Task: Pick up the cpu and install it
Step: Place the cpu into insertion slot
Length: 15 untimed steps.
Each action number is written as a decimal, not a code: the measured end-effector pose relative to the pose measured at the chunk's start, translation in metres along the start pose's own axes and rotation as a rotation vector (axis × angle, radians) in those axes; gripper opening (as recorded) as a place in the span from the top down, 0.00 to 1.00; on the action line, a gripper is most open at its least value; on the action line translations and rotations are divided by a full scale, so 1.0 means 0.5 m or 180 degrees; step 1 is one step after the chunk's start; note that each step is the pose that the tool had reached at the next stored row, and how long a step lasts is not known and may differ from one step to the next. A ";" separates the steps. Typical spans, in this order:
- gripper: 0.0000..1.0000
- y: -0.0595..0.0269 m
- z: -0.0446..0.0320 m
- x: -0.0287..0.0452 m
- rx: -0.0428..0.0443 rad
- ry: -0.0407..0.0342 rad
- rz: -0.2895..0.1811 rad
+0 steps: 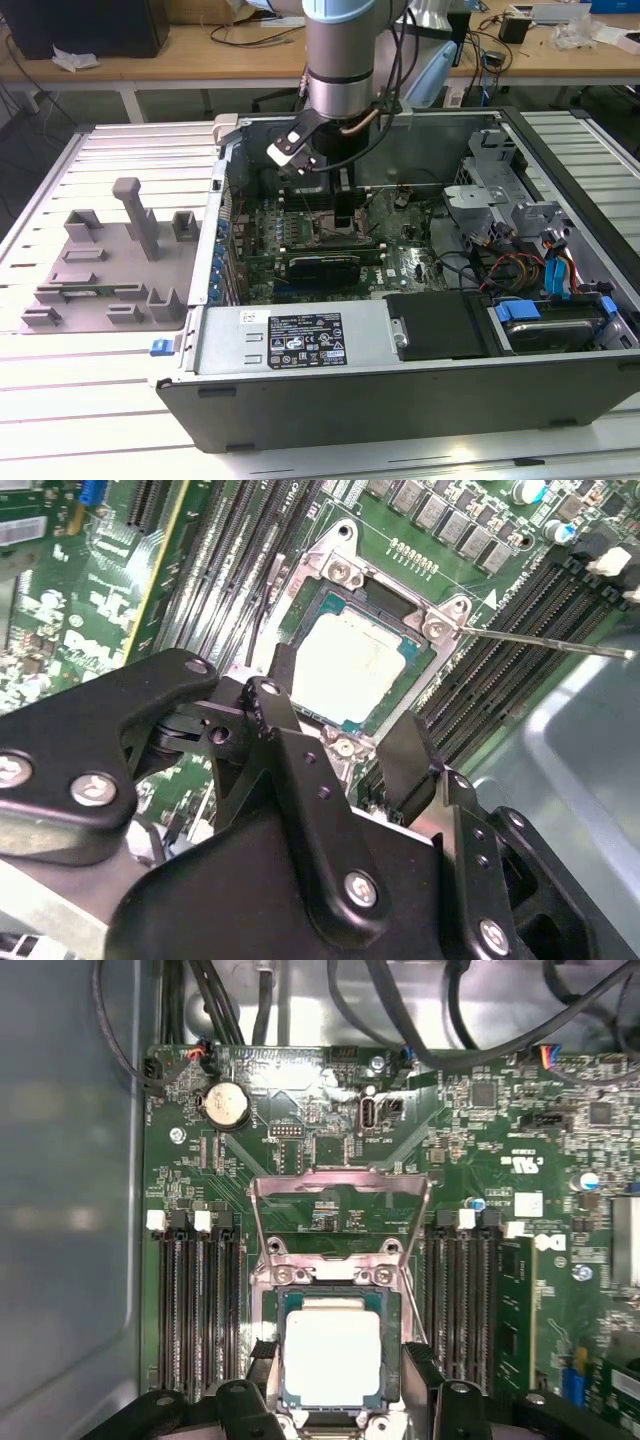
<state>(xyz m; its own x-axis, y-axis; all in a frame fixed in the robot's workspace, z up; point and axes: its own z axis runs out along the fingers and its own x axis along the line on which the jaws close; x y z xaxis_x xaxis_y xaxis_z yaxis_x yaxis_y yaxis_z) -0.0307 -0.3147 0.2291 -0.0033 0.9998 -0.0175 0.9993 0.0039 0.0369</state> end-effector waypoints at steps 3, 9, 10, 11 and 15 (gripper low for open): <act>0.40 0.000 -0.013 0.000 0.0000 -0.0020 -0.0001; 0.40 0.001 -0.016 0.000 0.0000 -0.0036 -0.0001; 0.40 0.001 -0.016 0.000 0.0000 -0.0036 -0.0001; 0.40 0.001 -0.016 0.000 0.0000 -0.0037 -0.0001; 0.54 0.001 -0.016 0.000 0.0000 -0.0039 -0.0001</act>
<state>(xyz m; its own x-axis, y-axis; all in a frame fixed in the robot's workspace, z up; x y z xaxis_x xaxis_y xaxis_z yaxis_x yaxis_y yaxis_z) -0.0307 -0.3146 0.2370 -0.0033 0.9996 -0.0298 0.9993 0.0044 0.0369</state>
